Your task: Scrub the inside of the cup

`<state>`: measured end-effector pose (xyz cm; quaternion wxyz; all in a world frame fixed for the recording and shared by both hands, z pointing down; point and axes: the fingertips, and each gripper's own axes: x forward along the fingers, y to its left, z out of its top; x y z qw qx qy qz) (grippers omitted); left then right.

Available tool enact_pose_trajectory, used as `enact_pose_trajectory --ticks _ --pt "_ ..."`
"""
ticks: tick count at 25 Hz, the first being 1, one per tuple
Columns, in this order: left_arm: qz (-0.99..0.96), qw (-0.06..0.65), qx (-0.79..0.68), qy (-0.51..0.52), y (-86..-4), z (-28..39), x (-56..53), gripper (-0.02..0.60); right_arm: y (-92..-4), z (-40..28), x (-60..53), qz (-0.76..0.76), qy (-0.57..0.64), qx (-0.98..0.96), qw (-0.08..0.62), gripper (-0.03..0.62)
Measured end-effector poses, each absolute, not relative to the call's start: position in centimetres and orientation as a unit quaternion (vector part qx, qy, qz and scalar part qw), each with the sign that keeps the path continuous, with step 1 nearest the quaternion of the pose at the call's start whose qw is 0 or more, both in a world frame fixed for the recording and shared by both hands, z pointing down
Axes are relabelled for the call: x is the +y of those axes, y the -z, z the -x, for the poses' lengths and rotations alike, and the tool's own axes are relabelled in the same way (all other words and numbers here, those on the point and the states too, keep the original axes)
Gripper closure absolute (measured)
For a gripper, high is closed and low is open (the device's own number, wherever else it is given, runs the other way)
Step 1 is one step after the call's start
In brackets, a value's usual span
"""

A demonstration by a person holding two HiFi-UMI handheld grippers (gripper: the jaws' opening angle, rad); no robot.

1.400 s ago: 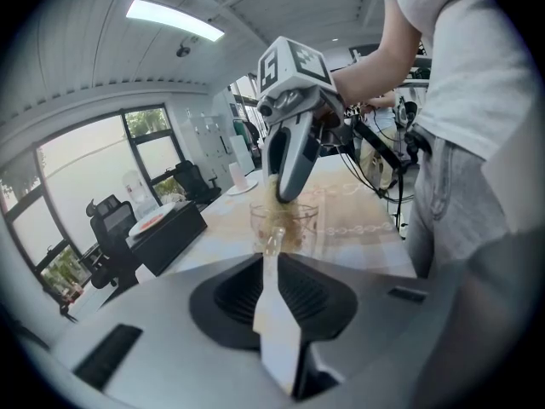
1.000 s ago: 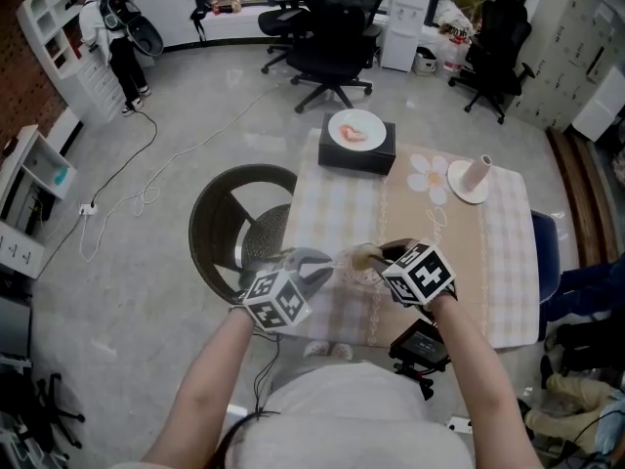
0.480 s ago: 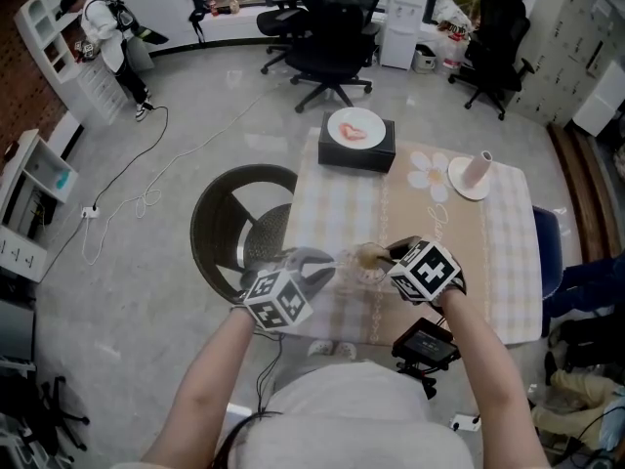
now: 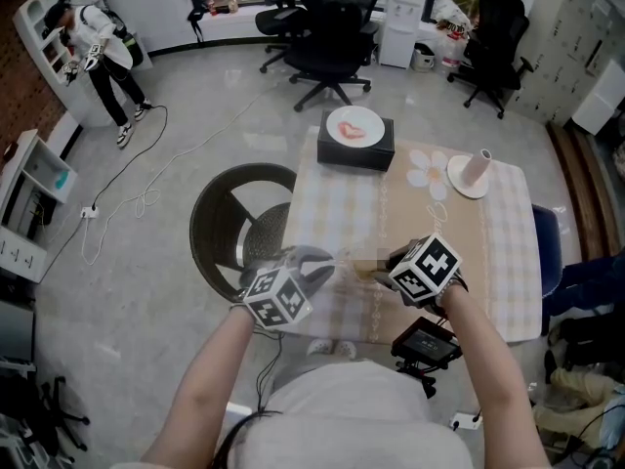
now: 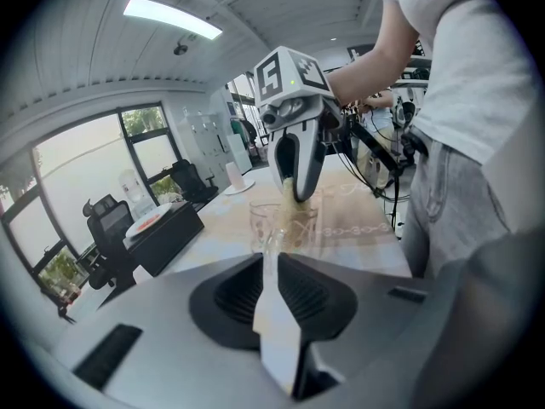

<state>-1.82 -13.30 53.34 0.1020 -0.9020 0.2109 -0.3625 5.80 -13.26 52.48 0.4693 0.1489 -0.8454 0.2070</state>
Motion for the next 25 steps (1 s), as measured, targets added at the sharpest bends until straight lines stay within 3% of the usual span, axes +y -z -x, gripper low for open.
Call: enact_pose_trajectory --ticks 25 --pt "0.899 0.102 0.210 0.369 -53.8 2.0 -13.0 0.525 -52.4 -2.7 -14.2 -0.176 -0.208 -0.884 0.379 0.539"
